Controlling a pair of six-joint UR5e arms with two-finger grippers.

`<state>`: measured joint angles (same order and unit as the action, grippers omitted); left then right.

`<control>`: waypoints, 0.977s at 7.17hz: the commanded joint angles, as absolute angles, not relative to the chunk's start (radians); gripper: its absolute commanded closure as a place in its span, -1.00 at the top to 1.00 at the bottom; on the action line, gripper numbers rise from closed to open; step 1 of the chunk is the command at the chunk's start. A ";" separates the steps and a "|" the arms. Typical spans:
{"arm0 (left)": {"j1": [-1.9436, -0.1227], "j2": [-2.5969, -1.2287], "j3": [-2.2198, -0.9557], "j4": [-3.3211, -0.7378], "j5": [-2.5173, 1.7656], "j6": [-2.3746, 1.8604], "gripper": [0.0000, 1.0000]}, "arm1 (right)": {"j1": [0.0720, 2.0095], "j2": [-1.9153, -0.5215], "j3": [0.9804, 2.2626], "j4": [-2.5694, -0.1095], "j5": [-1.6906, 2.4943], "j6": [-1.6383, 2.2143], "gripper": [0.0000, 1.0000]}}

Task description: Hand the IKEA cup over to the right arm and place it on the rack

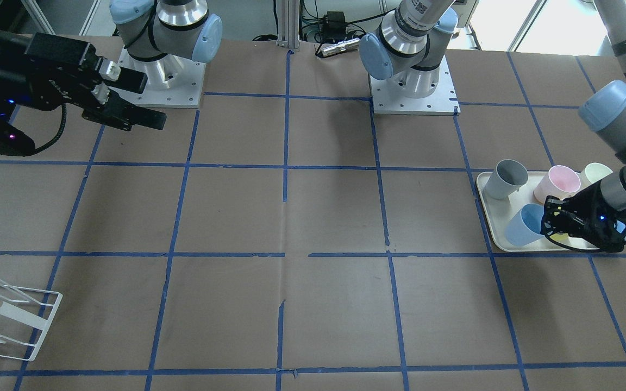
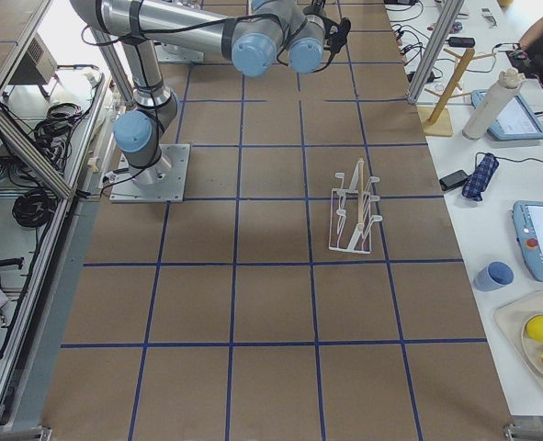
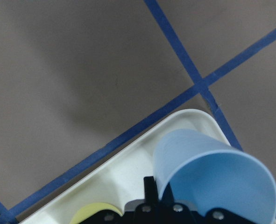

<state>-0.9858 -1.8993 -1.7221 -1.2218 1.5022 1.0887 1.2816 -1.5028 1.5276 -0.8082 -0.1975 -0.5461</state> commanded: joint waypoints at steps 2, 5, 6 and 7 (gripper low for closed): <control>-1.067 -1.810 -1.579 -1.560 1.326 0.678 -1.00 | 1.365 -1.500 1.516 -0.808 -0.163 -0.543 1.00; -1.114 -1.692 -1.568 -1.870 0.977 0.273 -1.00 | 1.397 -1.509 1.513 -0.746 -0.118 -0.531 1.00; -1.117 -1.660 -1.571 -2.010 0.845 0.232 -1.00 | 1.402 -1.514 1.513 -0.746 -0.117 -0.531 1.00; -1.138 -1.632 -1.571 -2.142 0.745 0.232 -1.00 | 1.405 -1.522 1.513 -0.746 -0.118 -0.531 1.00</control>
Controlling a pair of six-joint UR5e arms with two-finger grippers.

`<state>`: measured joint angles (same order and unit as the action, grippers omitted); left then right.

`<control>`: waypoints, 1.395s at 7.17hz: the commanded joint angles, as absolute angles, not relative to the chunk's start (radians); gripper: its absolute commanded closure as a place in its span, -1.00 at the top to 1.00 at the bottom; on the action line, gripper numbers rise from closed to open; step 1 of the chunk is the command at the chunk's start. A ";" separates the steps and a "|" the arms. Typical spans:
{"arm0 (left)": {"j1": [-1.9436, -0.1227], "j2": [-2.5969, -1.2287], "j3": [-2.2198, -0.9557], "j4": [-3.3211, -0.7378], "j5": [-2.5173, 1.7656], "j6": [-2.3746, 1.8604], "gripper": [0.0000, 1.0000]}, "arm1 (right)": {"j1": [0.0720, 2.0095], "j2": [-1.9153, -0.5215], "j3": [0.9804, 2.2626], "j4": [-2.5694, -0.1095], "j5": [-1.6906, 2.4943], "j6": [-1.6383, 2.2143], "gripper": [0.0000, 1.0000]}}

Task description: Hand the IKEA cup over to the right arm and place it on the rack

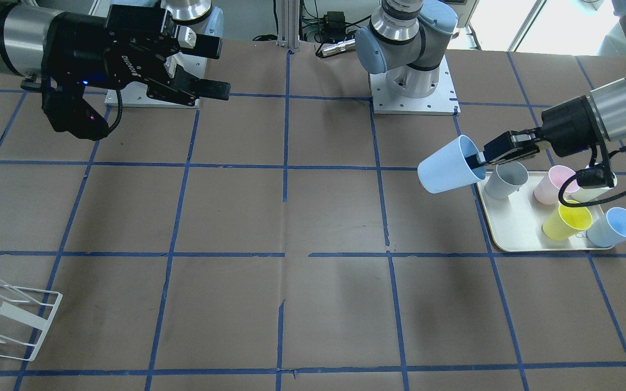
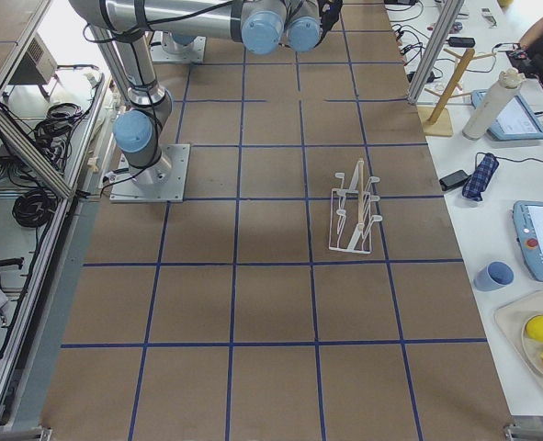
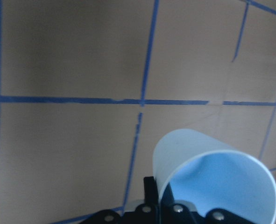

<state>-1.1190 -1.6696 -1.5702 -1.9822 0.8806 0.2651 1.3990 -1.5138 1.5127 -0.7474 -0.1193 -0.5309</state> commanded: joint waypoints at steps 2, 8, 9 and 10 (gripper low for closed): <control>-1.221 -1.599 -1.572 -2.309 0.510 0.229 -1.00 | 1.410 -1.526 1.519 -0.744 -0.120 -0.528 1.00; -1.426 -1.592 -1.595 -2.384 0.095 0.228 -1.00 | 1.410 -1.525 1.525 -0.741 -0.120 -0.519 1.00; -1.434 -1.598 -1.600 -2.385 0.040 0.235 -1.00 | 1.410 -1.525 1.525 -0.742 -0.120 -0.518 1.00; -1.434 -1.598 -1.614 -2.376 0.035 0.238 -1.00 | 1.410 -1.526 1.525 -0.744 -0.118 -0.518 1.00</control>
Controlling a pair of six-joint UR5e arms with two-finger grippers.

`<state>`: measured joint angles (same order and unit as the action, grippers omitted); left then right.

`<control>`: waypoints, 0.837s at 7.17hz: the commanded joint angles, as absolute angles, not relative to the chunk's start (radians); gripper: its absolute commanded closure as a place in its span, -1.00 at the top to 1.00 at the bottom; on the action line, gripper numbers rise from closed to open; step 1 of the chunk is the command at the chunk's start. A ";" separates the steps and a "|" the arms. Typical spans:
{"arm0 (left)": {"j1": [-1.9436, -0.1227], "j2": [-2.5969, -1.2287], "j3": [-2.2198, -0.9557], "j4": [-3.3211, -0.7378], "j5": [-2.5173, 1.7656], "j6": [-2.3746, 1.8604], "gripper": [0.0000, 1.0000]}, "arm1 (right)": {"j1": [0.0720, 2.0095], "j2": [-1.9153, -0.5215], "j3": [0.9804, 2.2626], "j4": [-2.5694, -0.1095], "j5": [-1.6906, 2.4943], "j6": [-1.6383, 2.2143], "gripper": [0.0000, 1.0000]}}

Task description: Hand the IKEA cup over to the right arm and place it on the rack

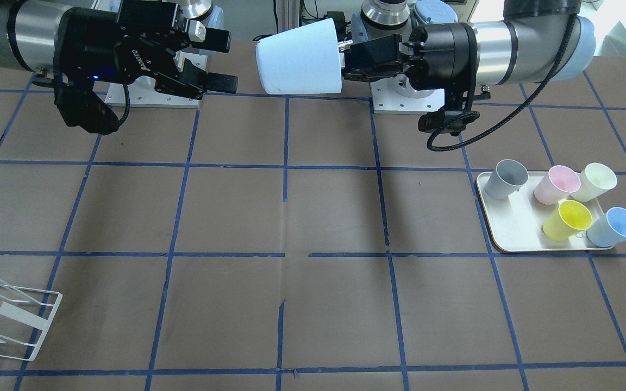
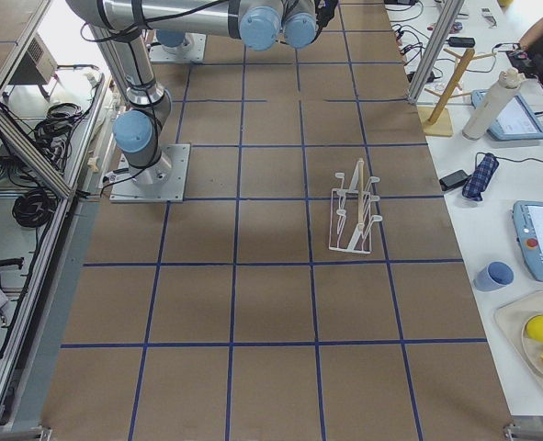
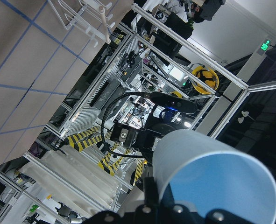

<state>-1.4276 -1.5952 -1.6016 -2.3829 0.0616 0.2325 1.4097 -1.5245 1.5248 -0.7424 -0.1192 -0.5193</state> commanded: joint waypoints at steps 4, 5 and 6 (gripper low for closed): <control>-1.454 -1.609 -1.640 -2.361 0.029 0.242 -1.00 | 1.440 -1.513 1.523 -0.756 -0.068 -0.517 1.00; -1.475 -1.611 -1.641 -2.353 0.002 0.247 -1.00 | 1.440 -1.509 1.523 -0.758 -0.067 -0.517 1.00; -1.485 -1.611 -1.644 -2.353 -0.032 0.250 -1.00 | 1.442 -1.509 1.523 -0.764 -0.067 -0.517 1.00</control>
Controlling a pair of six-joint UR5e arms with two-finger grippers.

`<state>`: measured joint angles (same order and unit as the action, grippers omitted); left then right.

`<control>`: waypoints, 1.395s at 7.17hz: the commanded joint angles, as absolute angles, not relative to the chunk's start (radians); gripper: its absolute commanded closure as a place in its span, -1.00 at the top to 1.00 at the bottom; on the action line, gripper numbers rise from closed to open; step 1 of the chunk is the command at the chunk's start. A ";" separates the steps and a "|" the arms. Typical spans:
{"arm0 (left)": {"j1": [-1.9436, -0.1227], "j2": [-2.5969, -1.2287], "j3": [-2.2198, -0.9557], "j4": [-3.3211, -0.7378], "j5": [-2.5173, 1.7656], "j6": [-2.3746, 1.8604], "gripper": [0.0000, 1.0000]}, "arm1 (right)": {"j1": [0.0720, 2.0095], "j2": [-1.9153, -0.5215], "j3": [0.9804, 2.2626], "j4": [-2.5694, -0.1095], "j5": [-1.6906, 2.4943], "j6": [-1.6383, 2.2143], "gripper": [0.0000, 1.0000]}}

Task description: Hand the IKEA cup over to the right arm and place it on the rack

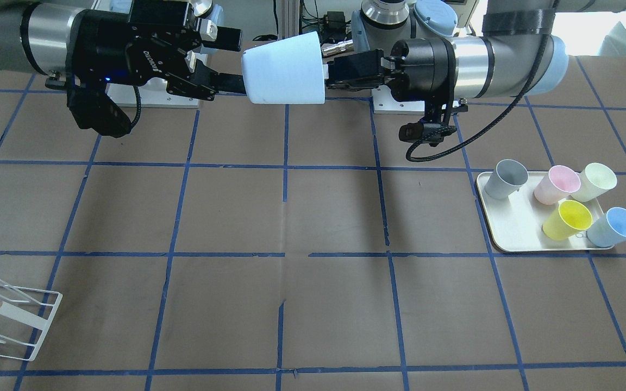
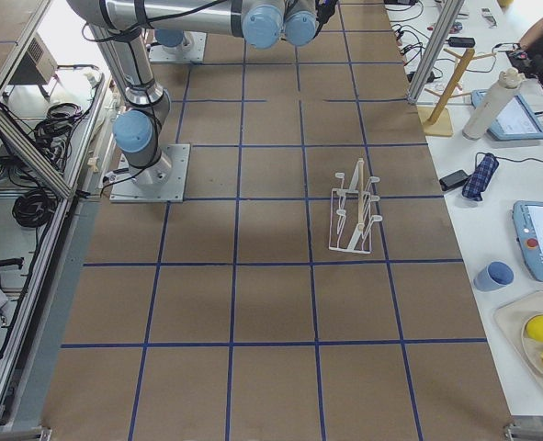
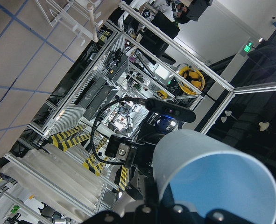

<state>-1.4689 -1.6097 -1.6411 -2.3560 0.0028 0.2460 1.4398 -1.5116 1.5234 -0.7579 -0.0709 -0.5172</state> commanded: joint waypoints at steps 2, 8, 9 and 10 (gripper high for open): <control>-1.488 -1.611 -1.670 -2.352 -0.034 0.264 -1.00 | 1.442 -1.491 1.522 -0.798 -0.066 -0.514 1.00; -1.493 -1.611 -1.675 -2.350 -0.035 0.268 -1.00 | 1.440 -1.490 1.519 -0.798 -0.066 -0.512 0.61; -1.493 -1.609 -1.675 -2.352 -0.035 0.268 -1.00 | 1.440 -1.489 1.519 -0.798 -0.066 -0.512 0.28; -1.493 -1.609 -1.674 -2.350 -0.035 0.270 -1.00 | 1.440 -1.488 1.519 -0.798 -0.066 -0.512 0.27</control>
<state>-1.4924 -1.6097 -1.6747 -2.3507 -0.0357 0.2688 1.4406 -1.4891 1.5189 -0.7975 -0.0663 -0.5123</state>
